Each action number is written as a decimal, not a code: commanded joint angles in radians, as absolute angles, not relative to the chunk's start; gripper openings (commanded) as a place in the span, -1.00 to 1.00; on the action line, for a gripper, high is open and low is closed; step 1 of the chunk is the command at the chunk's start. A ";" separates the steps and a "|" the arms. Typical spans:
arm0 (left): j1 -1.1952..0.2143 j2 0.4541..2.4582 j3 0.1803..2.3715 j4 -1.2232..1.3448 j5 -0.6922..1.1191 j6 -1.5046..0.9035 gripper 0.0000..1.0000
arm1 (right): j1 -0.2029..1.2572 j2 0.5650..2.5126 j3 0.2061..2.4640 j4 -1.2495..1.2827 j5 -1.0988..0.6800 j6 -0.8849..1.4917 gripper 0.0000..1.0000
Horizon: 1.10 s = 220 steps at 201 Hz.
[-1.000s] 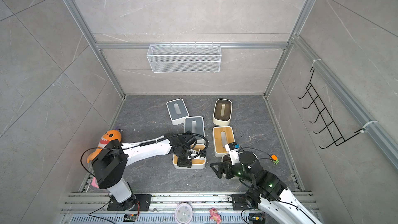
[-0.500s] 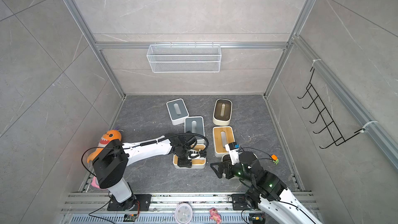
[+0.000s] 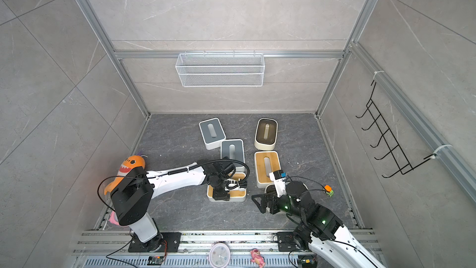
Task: Stack the tissue boxes
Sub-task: Place the tissue box at the center of the board, then pick up the tissue box from the center of the board.
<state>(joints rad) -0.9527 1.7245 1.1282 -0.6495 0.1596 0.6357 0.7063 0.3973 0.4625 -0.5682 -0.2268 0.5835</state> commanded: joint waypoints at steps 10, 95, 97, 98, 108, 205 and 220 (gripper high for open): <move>-0.948 1.666 1.150 -0.664 0.175 0.628 0.15 | 0.701 0.429 0.465 -0.554 -0.207 0.558 0.99; -0.949 1.433 1.155 -0.683 0.201 0.581 0.16 | 0.691 0.555 0.532 -0.511 -0.134 0.524 1.00; -0.949 1.424 1.152 -0.684 0.200 0.581 0.17 | 0.690 0.562 0.535 -0.511 -0.129 0.522 0.99; -0.948 1.419 1.151 -0.683 0.198 0.581 0.17 | 0.690 0.565 0.537 -0.510 -0.127 0.521 0.99; -0.949 1.373 1.138 -0.680 0.188 0.582 0.50 | 0.685 0.606 0.553 -0.504 -0.111 0.506 0.99; -0.855 1.069 1.131 -0.700 -0.046 0.214 1.00 | 0.647 1.232 0.891 -0.618 0.218 0.438 0.90; -0.792 1.093 1.181 -0.748 0.001 0.151 1.00 | 0.647 1.311 0.947 -0.635 0.244 0.422 0.84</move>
<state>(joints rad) -0.8726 1.0782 1.0828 -0.6987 0.0177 0.3679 0.6502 1.2255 0.8623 -0.5728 0.1314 0.4637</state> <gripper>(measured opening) 0.999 0.934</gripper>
